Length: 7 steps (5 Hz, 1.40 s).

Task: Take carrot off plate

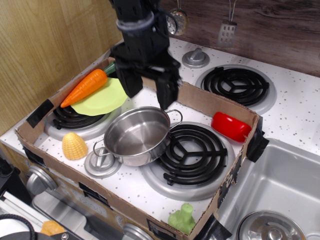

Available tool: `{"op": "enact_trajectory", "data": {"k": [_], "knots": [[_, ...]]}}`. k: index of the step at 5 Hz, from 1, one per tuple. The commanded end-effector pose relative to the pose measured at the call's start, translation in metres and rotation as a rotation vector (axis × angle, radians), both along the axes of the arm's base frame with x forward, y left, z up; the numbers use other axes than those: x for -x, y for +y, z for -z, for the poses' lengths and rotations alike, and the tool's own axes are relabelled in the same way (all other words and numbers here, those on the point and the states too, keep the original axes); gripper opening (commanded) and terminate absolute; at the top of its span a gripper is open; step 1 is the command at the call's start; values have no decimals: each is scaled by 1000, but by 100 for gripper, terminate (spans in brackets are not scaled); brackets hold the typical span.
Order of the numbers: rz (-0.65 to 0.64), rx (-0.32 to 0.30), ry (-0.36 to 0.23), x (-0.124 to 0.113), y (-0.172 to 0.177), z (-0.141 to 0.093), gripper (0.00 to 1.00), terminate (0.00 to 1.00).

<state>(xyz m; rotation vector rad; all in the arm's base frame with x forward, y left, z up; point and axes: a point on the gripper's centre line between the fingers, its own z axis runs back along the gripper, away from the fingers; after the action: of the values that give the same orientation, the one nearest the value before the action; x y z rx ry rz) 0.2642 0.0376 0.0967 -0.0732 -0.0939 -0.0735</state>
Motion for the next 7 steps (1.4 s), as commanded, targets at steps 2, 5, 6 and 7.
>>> {"op": "enact_trajectory", "data": {"k": [2,5,6,7], "knots": [[52,-134,-88,-41,70,-5,100,0],[114,-106,-126,-62,127,16,100,0],[124,-110,-149,-71,135,20,100,0],[116,-80,-142,-68,137,28,100,0]]}}
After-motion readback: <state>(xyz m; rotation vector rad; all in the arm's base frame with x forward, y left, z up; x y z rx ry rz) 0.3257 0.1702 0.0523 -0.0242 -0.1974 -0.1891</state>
